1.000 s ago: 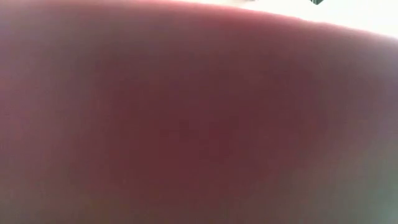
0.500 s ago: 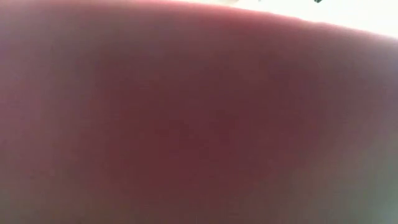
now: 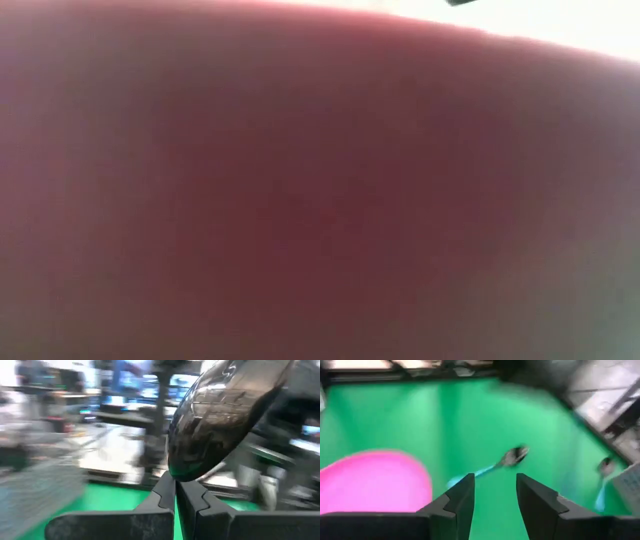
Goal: Sort silverware
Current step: Put the blue spoon into the utensil holder
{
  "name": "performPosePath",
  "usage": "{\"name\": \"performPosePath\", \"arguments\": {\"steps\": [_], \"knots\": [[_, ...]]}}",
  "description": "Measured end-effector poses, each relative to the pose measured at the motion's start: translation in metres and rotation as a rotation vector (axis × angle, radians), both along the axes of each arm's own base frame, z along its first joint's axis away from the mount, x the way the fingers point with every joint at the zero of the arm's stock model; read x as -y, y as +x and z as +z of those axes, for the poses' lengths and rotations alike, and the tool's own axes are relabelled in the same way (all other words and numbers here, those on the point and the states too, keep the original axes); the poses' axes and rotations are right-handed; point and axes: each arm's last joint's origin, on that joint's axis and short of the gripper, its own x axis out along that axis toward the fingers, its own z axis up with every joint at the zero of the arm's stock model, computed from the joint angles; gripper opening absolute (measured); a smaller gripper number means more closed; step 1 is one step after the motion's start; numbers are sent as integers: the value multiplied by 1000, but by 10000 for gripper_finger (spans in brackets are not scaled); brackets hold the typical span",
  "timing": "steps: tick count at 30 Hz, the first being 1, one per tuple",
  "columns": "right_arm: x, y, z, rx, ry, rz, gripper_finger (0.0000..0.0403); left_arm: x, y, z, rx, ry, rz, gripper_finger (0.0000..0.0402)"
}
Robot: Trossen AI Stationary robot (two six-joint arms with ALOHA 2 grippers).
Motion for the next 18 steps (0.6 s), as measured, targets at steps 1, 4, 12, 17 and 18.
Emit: {"name": "performPosePath", "arguments": {"steps": [1,4,12,17,18], "knots": [[-2,-7,-2,-23,-1,-6,135,-6,-1,3,-11,0,35,0],[-4,-26,-6,-8,-61,-84,132,-20,-4,4,-75,7,74,0],[-12,-63,-14,-30,1,-165,128,-75,4,27,-136,-19,135,0],[-20,-77,-25,-84,78,-158,128,-102,31,47,-187,7,100,0],[-21,-81,-30,-100,95,-165,128,-106,38,49,-179,22,96,0]]}}
